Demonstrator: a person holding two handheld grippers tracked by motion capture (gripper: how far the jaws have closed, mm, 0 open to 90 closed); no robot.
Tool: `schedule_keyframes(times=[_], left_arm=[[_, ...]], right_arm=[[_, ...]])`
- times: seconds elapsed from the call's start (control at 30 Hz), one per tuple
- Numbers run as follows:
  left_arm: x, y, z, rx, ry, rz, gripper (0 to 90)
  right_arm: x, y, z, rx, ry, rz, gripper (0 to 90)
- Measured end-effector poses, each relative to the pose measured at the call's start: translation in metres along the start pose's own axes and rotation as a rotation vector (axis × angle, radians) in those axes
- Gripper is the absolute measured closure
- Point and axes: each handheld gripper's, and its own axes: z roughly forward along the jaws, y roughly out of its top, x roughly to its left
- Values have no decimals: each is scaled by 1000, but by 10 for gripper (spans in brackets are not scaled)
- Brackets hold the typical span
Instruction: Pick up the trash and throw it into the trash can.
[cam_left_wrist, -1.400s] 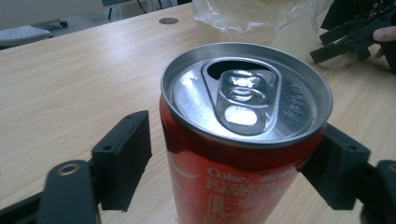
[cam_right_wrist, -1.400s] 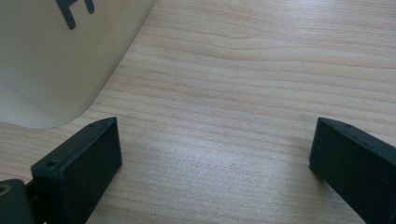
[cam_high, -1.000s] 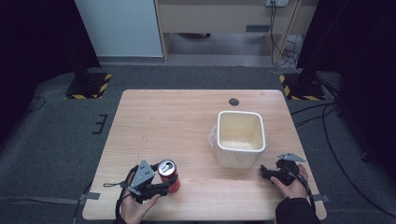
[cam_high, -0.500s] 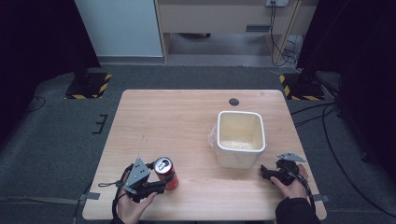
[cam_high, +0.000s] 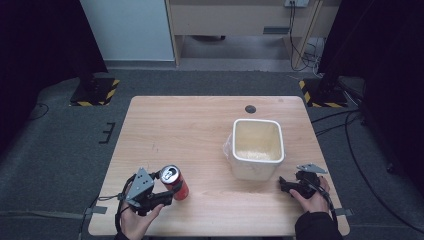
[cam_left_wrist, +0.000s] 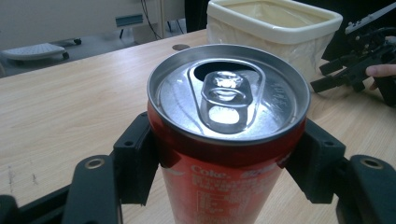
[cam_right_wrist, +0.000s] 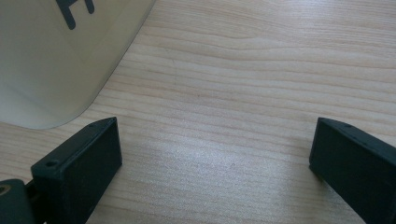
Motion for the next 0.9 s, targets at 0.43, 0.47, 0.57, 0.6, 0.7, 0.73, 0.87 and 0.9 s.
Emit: schedule_keyframes(times=[0.43,0.47,0.57,0.6,0.7,0.73,0.87,0.9], left_arm=[[1,10,-12,-62,8,4,334],[1,11,-13,-67,9,6,334],[1,15,-18,-85,13,9,334],[1,16,-19,-92,13,10,334],[0,20,-22,-108,18,12,333],[0,20,-23,-114,17,12,334],[-1,25,-24,-126,12,14,334],[-2,26,-24,-130,10,17,334]], right_arm=[[0,0,0,-1,0,-1,25],[0,0,0,0,1,1,25],[0,0,0,1,1,1,25],[0,0,0,0,0,0,25],[0,0,0,0,1,2,25],[0,0,0,0,0,1,25],[0,0,0,1,1,1,24],[0,0,0,0,1,1,25]])
